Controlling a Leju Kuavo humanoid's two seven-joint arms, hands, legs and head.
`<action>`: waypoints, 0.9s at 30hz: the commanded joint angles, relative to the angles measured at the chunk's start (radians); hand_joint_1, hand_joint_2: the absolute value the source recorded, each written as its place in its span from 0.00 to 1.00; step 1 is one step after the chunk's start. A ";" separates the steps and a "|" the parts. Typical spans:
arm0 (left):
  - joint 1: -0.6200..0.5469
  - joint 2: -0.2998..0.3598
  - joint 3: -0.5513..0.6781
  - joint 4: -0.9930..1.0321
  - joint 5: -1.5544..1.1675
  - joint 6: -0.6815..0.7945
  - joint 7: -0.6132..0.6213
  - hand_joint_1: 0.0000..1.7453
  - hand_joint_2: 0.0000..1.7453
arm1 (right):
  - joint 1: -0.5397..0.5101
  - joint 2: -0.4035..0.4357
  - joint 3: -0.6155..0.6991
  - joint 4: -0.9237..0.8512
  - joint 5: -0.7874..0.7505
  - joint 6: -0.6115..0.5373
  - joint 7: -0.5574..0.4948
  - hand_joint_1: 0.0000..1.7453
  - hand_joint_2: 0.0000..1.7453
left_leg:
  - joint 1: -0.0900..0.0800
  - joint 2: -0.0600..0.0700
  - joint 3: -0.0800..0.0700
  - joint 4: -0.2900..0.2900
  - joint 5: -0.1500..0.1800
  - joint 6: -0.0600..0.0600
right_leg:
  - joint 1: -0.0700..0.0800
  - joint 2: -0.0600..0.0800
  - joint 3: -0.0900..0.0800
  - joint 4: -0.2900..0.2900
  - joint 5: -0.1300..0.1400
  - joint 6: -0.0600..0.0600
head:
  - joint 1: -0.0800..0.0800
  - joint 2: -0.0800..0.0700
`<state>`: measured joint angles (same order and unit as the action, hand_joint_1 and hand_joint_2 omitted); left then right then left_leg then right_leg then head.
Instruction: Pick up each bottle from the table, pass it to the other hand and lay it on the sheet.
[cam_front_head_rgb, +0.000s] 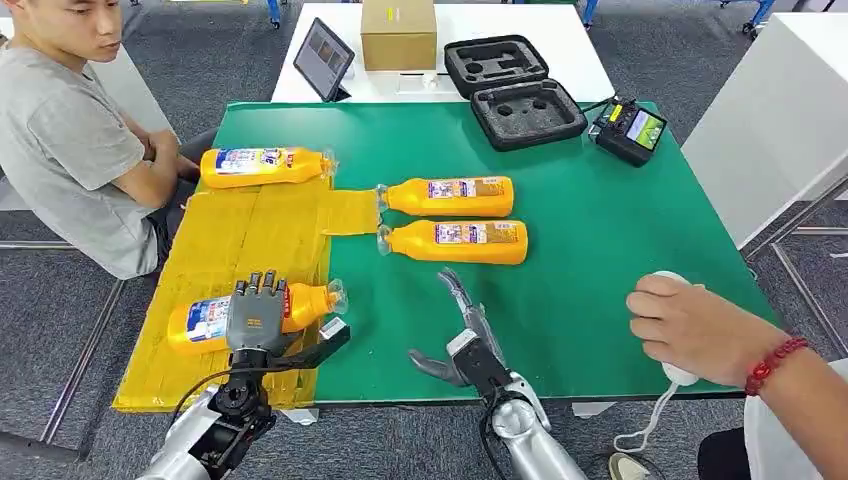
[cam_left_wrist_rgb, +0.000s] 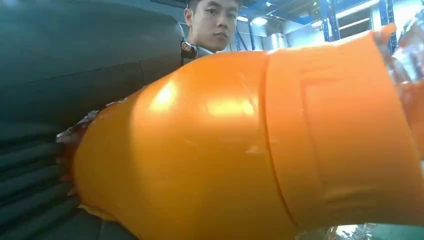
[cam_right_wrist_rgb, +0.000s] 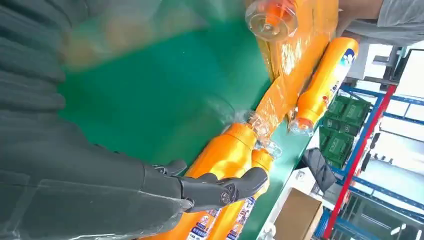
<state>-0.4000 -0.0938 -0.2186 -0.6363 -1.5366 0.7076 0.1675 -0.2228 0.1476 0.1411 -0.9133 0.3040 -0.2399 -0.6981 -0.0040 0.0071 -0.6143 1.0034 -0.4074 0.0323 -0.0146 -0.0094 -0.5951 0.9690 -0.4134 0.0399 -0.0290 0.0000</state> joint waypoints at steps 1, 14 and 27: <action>-0.005 -0.018 0.016 0.093 -0.009 -0.010 -0.043 0.11 0.00 | -0.042 -0.013 -0.011 0.064 -0.013 -0.006 0.000 0.00 1.00 | 0.000 0.001 0.002 -0.001 -0.001 -0.001 | 0.000 0.002 0.002 -0.001 0.000 -0.001 | 0.000 0.000; -0.021 -0.036 0.057 0.113 -0.025 -0.010 -0.083 0.00 0.00 | -0.043 -0.016 0.001 0.069 -0.032 -0.017 0.000 0.00 1.00 | 0.001 0.000 0.003 0.000 -0.001 -0.002 | 0.001 0.000 0.004 -0.001 -0.001 -0.002 | 0.000 0.000; -0.053 -0.049 0.096 0.226 0.033 -0.010 -0.135 0.00 0.00 | -0.051 -0.016 0.004 0.073 -0.030 -0.023 0.000 0.00 1.00 | 0.000 0.000 0.004 -0.001 -0.001 -0.001 | 0.000 0.000 0.004 -0.001 0.000 -0.001 | 0.000 0.000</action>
<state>-0.4311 -0.1209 -0.1694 -0.5699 -1.5244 0.7088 0.0583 -0.2288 0.1385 0.1411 -0.9068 0.2743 -0.2556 -0.6981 -0.0042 0.0052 -0.6132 1.0033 -0.4070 0.0325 -0.0149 -0.0118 -0.5932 0.9690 -0.4134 0.0399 -0.0290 0.0000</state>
